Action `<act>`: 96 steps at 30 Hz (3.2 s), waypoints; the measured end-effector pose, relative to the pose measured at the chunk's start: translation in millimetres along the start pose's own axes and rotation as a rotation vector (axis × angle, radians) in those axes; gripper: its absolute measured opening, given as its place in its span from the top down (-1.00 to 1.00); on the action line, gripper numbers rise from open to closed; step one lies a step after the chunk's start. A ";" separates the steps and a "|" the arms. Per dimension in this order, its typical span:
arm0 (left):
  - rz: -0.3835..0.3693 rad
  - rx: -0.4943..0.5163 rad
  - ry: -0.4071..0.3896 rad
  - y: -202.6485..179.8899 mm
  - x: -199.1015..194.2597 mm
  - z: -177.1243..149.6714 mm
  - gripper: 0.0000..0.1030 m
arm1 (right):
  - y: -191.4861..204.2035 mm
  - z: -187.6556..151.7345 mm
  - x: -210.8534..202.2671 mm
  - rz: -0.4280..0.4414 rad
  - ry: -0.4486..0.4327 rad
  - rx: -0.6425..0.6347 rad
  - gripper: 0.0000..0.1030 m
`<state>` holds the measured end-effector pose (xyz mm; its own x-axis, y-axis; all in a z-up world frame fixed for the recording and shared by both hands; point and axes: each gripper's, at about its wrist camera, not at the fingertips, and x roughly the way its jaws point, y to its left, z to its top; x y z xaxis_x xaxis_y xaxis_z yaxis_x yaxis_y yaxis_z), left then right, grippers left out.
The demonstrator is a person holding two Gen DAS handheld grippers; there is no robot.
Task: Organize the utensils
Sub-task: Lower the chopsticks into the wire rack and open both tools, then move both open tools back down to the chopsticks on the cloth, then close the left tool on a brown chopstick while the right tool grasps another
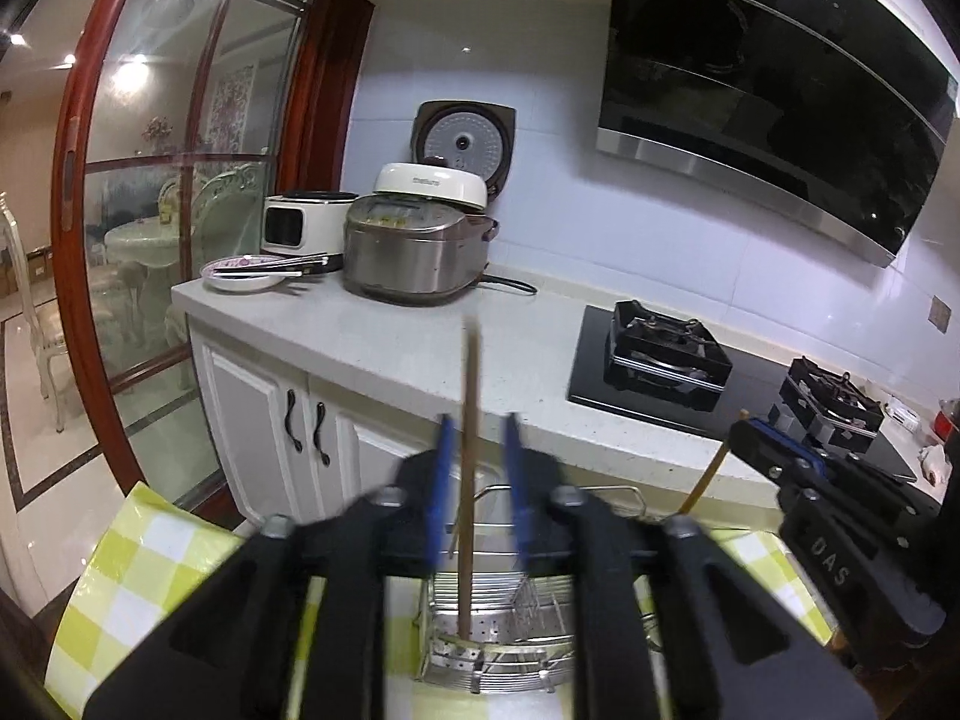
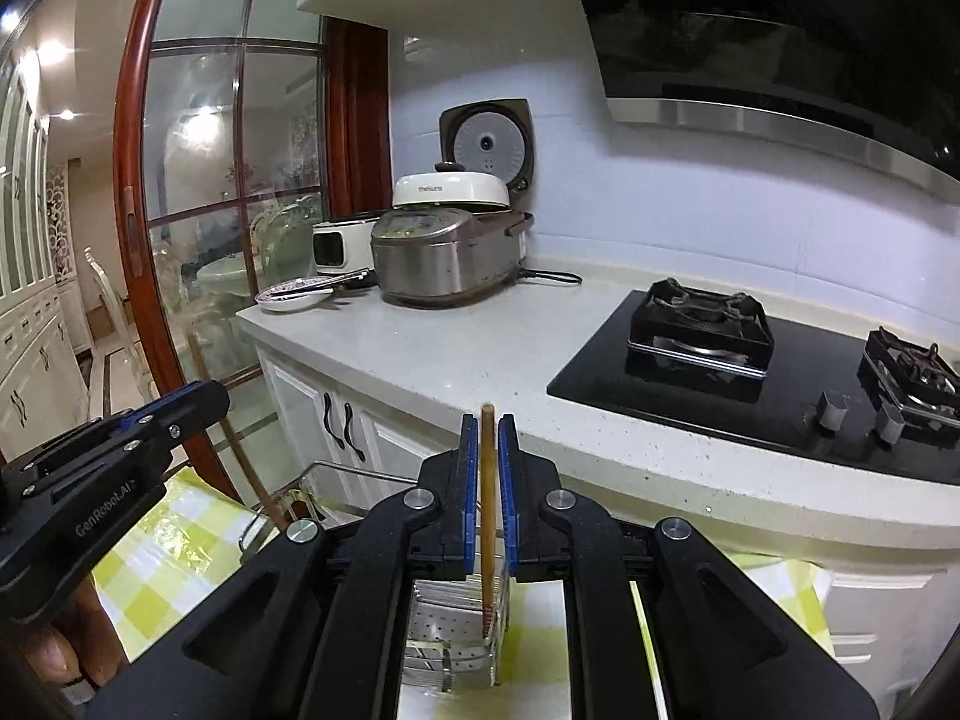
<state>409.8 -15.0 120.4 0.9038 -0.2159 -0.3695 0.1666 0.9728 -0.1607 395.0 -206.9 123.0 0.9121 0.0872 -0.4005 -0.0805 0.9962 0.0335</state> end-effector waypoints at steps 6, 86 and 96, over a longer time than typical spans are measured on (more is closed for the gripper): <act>0.051 -0.014 -0.054 6.0 -17.3 -0.5 -0.03 | -15.3 -5.8 -21.3 -0.026 -0.042 0.055 0.19; 0.009 0.226 0.609 13.4 -50.0 -225.2 0.38 | -5.6 -230.1 -56.0 0.043 0.590 -0.061 0.58; -0.002 0.202 0.623 16.7 -51.4 -223.0 0.87 | -14.9 -227.7 -58.6 0.055 0.583 -0.020 0.82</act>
<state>278.2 -6.3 -67.4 0.5163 -0.1662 -0.8401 0.2935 0.9559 -0.0088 251.2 -227.2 -62.5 0.5350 0.1180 -0.8366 -0.1345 0.9895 0.0535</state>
